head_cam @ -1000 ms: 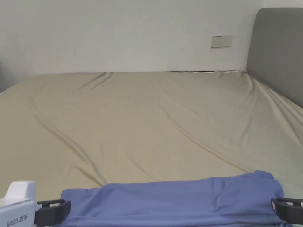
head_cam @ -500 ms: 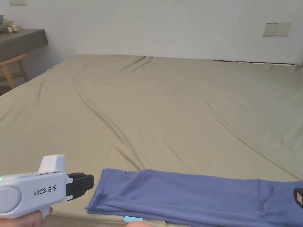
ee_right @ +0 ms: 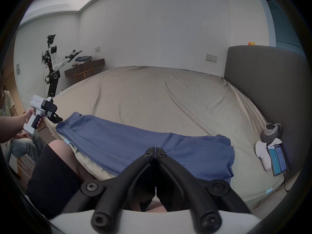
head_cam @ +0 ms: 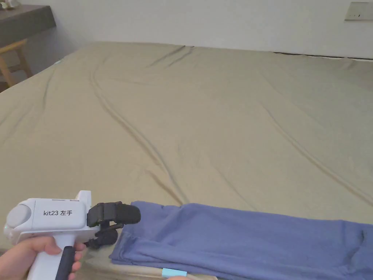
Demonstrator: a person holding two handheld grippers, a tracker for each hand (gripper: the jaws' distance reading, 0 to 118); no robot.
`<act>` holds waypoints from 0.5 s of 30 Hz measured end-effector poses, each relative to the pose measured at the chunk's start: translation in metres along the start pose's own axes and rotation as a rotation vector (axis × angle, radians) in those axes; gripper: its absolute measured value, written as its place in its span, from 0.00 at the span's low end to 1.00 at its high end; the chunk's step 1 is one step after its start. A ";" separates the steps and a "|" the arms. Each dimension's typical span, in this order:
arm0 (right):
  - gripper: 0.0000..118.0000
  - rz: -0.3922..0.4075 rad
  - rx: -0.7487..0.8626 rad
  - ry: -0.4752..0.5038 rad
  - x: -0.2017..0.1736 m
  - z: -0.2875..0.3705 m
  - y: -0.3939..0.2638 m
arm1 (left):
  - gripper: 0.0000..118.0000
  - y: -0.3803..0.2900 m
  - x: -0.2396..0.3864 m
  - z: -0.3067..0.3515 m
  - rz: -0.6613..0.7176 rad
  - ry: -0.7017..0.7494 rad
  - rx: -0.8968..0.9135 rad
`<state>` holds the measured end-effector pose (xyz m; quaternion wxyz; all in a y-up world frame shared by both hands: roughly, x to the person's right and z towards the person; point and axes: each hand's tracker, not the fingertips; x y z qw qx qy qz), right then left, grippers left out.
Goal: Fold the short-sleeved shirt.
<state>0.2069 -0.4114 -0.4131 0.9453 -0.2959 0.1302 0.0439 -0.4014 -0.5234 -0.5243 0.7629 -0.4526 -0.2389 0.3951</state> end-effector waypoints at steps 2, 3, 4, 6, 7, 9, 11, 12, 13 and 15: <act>0.00 -0.004 -0.007 -0.001 -0.003 -0.004 0.000 | 1.00 -0.003 -0.002 -0.004 0.034 -0.149 0.098; 0.00 -0.002 -0.013 -0.001 -0.005 -0.005 0.002 | 1.00 -0.001 -0.001 -0.014 0.083 -0.141 0.069; 0.00 0.001 -0.018 0.000 -0.007 -0.007 0.004 | 1.00 0.000 0.000 -0.023 0.100 -0.152 0.059; 0.00 0.000 -0.034 0.011 -0.011 -0.012 0.006 | 0.98 0.003 0.010 -0.030 0.073 -0.164 0.055; 0.00 -0.001 -0.041 0.018 -0.013 -0.015 0.007 | 0.91 0.003 0.013 -0.034 0.068 -0.165 0.031; 0.00 0.007 -0.041 0.023 -0.017 -0.018 0.010 | 0.18 0.000 0.023 -0.045 0.021 -0.099 -0.031; 0.00 0.016 -0.039 0.031 -0.021 -0.020 0.013 | 0.08 -0.005 0.024 -0.057 -0.016 0.103 -0.073; 0.00 0.017 -0.037 0.040 -0.022 -0.021 0.015 | 0.08 -0.006 0.019 -0.053 -0.007 0.021 -0.064; 0.00 0.017 -0.035 0.045 -0.023 -0.022 0.016 | 0.08 -0.004 0.020 -0.049 0.013 -0.053 -0.069; 0.00 0.019 -0.035 0.046 -0.026 -0.023 0.018 | 0.08 0.013 0.010 -0.044 0.008 0.017 -0.044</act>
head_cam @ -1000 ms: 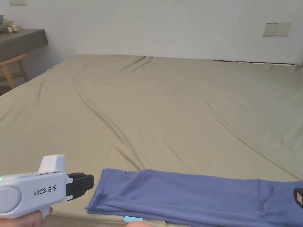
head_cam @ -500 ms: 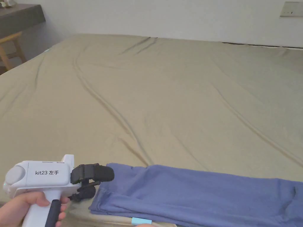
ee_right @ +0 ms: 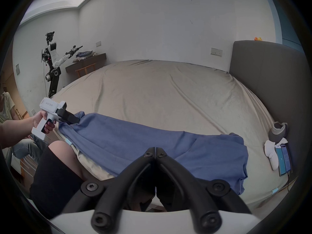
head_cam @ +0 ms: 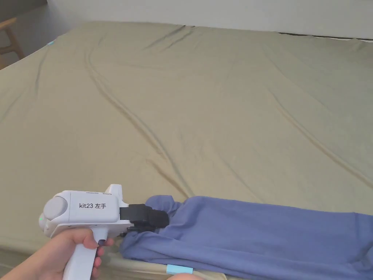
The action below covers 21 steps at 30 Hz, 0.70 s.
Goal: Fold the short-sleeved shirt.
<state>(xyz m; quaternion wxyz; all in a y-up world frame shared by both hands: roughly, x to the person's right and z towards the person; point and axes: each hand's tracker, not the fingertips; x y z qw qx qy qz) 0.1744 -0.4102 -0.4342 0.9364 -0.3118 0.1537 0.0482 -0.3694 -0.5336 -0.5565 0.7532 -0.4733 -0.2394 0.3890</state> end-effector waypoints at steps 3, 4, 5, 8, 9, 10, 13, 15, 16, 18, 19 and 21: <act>0.00 0.008 0.002 0.005 0.000 0.000 0.001 | 0.08 0.005 0.010 0.017 -0.034 0.037 0.032; 0.00 0.010 0.002 0.004 -0.001 0.000 0.001 | 0.08 0.008 0.013 0.024 -0.025 0.036 0.036; 0.00 0.011 0.003 0.004 0.000 0.000 0.002 | 0.07 0.011 0.015 0.030 -0.017 0.035 0.035; 0.00 0.000 0.007 0.011 0.001 0.002 0.004 | 0.07 0.013 0.029 0.051 -0.047 0.032 0.047; 0.00 -0.004 0.010 0.020 0.001 0.003 0.005 | 0.07 0.016 0.033 0.058 -0.058 0.070 0.069; 0.00 -0.001 0.015 0.030 0.000 0.004 0.006 | 0.07 0.020 0.034 0.066 -0.048 0.102 0.085; 0.00 0.031 0.027 0.045 -0.004 0.005 0.009 | 0.07 0.033 0.034 0.090 -0.049 0.180 0.095; 0.00 0.041 0.037 0.052 -0.004 0.007 0.011 | 0.07 0.044 0.030 0.107 -0.046 0.244 0.092; 0.00 0.041 0.044 0.058 -0.004 0.008 0.012 | 0.07 0.051 0.025 0.116 -0.026 0.261 0.093; 0.00 0.036 0.053 0.075 -0.002 0.010 0.013 | 0.07 0.056 0.025 0.124 -0.012 0.344 0.098; 0.00 0.034 0.057 0.079 -0.001 0.011 0.013 | 0.07 0.056 0.030 0.124 -0.035 0.399 0.076; 0.00 0.039 0.062 0.087 0.001 0.012 0.014 | 0.07 0.048 0.051 0.117 -0.061 0.458 0.046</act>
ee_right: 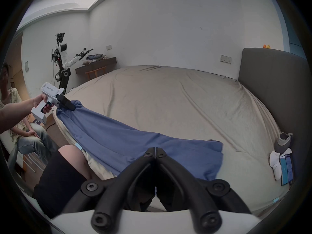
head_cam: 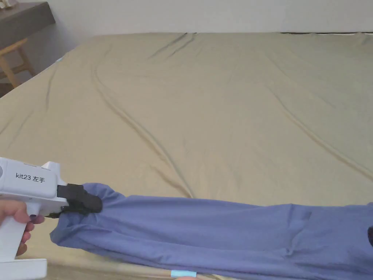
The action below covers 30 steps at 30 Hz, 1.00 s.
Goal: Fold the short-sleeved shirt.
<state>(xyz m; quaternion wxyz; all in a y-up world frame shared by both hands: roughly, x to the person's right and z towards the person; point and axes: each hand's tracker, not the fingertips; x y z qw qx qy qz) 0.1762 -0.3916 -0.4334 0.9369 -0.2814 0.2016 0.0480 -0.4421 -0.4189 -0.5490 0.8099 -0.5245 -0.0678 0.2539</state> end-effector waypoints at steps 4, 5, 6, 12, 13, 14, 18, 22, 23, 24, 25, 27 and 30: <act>0.00 0.016 0.010 0.008 0.006 0.003 0.004 | 0.07 -0.008 0.071 0.009 -0.092 0.013 -0.006; 0.00 0.016 0.014 0.012 0.007 0.003 0.006 | 0.07 -0.009 0.090 0.010 -0.112 0.017 -0.014; 0.00 0.014 0.021 0.016 0.010 0.004 0.007 | 0.07 -0.011 0.113 0.009 -0.122 0.024 -0.011; 0.00 -0.001 0.076 0.046 0.025 0.012 0.009 | 0.07 -0.034 0.226 -0.036 -0.249 0.050 -0.079; 0.00 -0.008 0.086 0.044 0.028 0.014 0.009 | 0.07 -0.037 0.239 -0.050 -0.265 0.048 -0.084; 0.00 -0.017 0.093 0.044 0.031 0.016 0.009 | 0.07 -0.039 0.251 -0.063 -0.269 0.054 -0.090; 0.00 -0.030 0.125 0.024 0.047 0.028 0.006 | 0.08 -0.049 0.279 -0.126 -0.187 0.056 -0.166; 0.00 -0.055 0.133 -0.003 0.065 0.031 0.002 | 0.78 -0.067 0.313 -0.162 -0.161 -0.058 -0.182; 0.00 -0.063 0.134 -0.007 0.069 0.032 0.000 | 0.87 -0.062 0.314 -0.165 -0.172 -0.084 -0.185; 0.00 -0.073 0.132 -0.013 0.072 0.032 -0.002 | 0.86 -0.064 0.321 -0.160 -0.212 -0.109 -0.187; 0.00 -0.080 0.131 -0.016 0.075 0.032 -0.003 | 0.86 -0.065 0.325 -0.151 -0.253 -0.135 -0.193; 0.00 -0.088 0.122 -0.019 0.077 0.030 -0.006 | 0.81 -0.069 0.327 -0.129 -0.336 -0.119 -0.172; 0.00 -0.093 0.109 -0.012 0.076 0.026 -0.008 | 0.24 -0.071 0.306 -0.108 -0.421 0.016 -0.059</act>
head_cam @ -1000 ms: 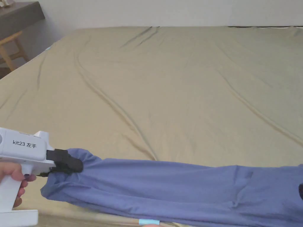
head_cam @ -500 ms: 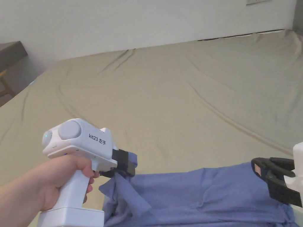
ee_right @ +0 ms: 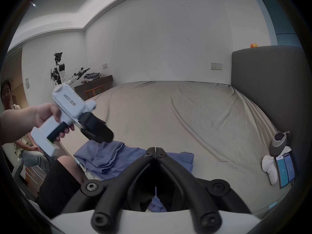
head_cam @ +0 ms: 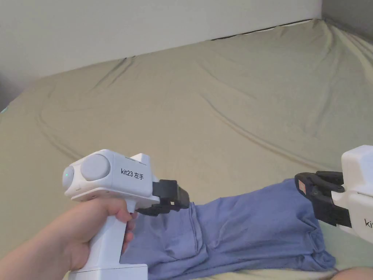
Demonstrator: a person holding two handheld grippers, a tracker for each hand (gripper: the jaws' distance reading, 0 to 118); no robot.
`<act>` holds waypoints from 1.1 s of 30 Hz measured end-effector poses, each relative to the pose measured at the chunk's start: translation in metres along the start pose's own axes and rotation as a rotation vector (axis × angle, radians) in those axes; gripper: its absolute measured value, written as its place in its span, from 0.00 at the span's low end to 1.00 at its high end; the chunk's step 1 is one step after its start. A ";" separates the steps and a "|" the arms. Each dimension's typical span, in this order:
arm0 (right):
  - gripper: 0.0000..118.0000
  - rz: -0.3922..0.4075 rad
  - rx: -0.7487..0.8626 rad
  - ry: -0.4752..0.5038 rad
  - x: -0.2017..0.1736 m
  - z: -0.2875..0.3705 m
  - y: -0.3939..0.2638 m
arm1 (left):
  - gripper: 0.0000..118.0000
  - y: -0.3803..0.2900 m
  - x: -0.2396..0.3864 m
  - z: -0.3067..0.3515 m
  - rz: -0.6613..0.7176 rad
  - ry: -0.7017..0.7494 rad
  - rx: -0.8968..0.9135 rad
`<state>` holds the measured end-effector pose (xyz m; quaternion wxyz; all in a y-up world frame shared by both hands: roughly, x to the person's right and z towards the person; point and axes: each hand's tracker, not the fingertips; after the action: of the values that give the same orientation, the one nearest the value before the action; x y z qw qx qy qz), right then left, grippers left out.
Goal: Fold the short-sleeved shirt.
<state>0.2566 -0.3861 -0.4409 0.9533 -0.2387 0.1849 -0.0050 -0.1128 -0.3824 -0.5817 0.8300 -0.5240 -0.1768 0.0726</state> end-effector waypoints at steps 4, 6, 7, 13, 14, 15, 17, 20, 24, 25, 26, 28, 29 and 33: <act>0.00 0.025 -0.010 0.019 -0.011 -0.006 0.000 | 0.00 -0.022 -0.026 -0.021 -0.041 0.246 -0.025; 0.00 0.047 -0.017 0.028 -0.017 -0.008 -0.001 | 0.00 -0.031 -0.030 -0.037 0.037 0.209 -0.069; 0.00 0.052 -0.022 0.029 -0.019 -0.008 -0.002 | 0.00 -0.036 -0.027 -0.045 0.055 0.174 -0.081; 0.00 0.049 -0.036 0.036 -0.018 -0.008 -0.005 | 0.00 -0.068 0.038 -0.100 -0.106 0.131 -0.160; 0.00 0.049 -0.035 0.033 -0.018 -0.007 -0.005 | 0.00 -0.070 0.046 -0.101 -0.139 0.159 -0.133; 0.00 0.047 -0.033 0.030 -0.016 -0.007 -0.005 | 0.00 -0.068 0.054 -0.100 -0.193 0.182 -0.119; 0.00 0.041 -0.030 0.026 -0.016 -0.006 -0.004 | 0.00 -0.058 0.049 -0.087 -0.124 0.048 -0.145; 0.00 0.044 -0.026 0.032 -0.017 -0.005 -0.005 | 0.00 -0.047 0.029 -0.038 -0.014 -0.196 -0.078; 0.00 0.037 -0.042 0.053 -0.021 -0.008 -0.008 | 0.00 -0.053 -0.048 0.038 0.051 -0.296 0.081; 0.00 0.038 -0.047 0.058 -0.023 -0.010 -0.008 | 0.00 -0.059 -0.078 0.049 0.104 -0.335 0.091; 0.00 0.040 -0.053 0.060 -0.025 -0.012 -0.009 | 0.14 -0.064 -0.105 0.055 0.144 -0.370 0.094; 0.00 0.046 -0.070 0.061 -0.029 -0.017 -0.010 | 0.66 -0.079 -0.163 0.058 0.253 -0.447 0.099; 0.00 0.047 -0.079 0.060 -0.031 -0.020 -0.011 | 0.97 -0.087 -0.177 0.055 0.309 -0.445 0.092; 0.00 0.050 -0.122 0.040 -0.043 -0.032 -0.013 | 1.00 -0.102 -0.233 0.022 0.402 -0.468 0.102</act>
<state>0.2060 -0.4078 -0.4464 0.9329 -0.2916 0.2098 0.0254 -0.3433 -0.4797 -0.5327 0.7610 -0.4754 -0.2519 0.3626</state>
